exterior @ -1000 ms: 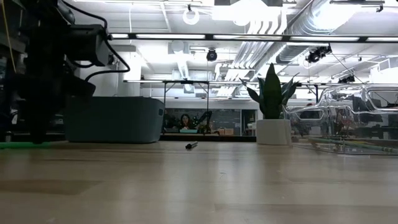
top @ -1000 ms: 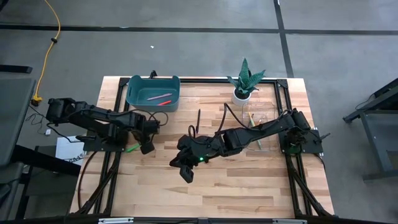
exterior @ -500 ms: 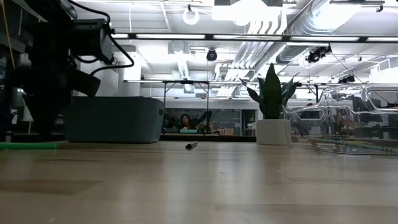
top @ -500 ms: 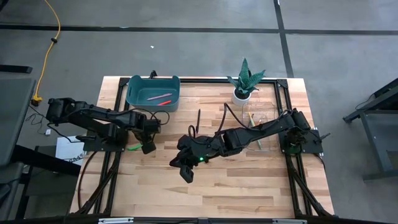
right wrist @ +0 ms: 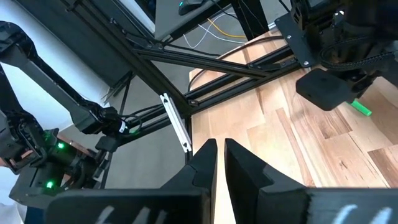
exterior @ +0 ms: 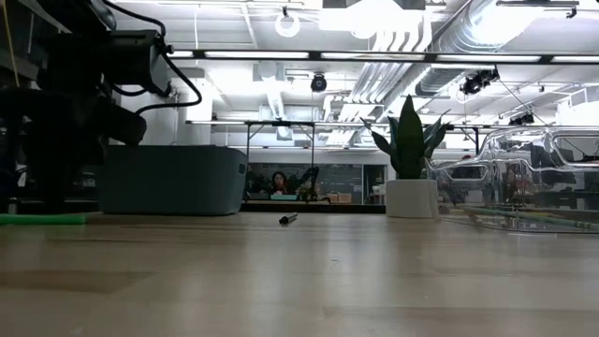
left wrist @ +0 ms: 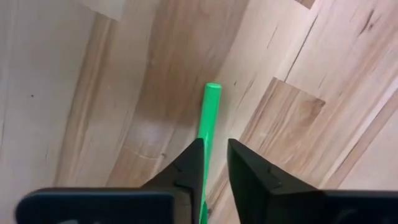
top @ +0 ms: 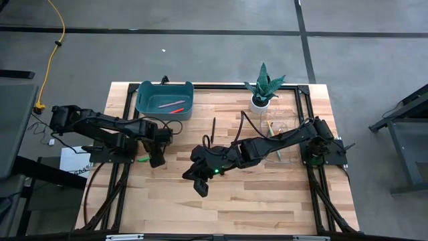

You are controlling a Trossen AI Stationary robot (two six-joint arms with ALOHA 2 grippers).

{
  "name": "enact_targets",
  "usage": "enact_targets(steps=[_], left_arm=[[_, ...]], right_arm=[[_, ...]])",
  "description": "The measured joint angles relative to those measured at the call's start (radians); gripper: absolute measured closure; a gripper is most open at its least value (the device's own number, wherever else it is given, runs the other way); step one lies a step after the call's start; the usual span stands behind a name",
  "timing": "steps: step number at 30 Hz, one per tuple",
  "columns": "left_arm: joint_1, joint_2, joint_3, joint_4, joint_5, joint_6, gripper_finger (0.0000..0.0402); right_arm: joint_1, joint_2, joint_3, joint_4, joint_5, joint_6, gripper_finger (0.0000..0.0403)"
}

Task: Sort pens & pencils
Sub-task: Put the green pen into the blue bin

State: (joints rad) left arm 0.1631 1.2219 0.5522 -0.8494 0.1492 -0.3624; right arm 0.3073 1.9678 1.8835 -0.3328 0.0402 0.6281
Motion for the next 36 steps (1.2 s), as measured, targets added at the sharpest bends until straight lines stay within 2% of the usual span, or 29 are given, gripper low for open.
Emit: enact_targets(steps=[5, 9, 22, 36], left_arm=[[0.000, 0.000, 0.000, 0.001, 0.009, 0.040, 0.0307], [0.000, 0.000, 0.000, 0.004, -0.007, 0.045, 0.0297], [0.000, 0.000, -0.003, 0.013, -0.037, 0.097, 0.0340], [0.000, 0.000, -0.019, 0.041, -0.027, 0.097, 0.0341]], right_arm=[[0.000, 0.000, 0.000, 0.000, 0.000, 0.000, 0.0381], [0.000, 0.000, 0.000, 0.000, 0.000, 0.000, 0.0381], [-0.007, 0.000, 0.000, 0.000, 0.000, -0.005, 0.0381], [-0.008, 0.000, 0.000, 0.000, 0.000, -0.008, 0.0381]])
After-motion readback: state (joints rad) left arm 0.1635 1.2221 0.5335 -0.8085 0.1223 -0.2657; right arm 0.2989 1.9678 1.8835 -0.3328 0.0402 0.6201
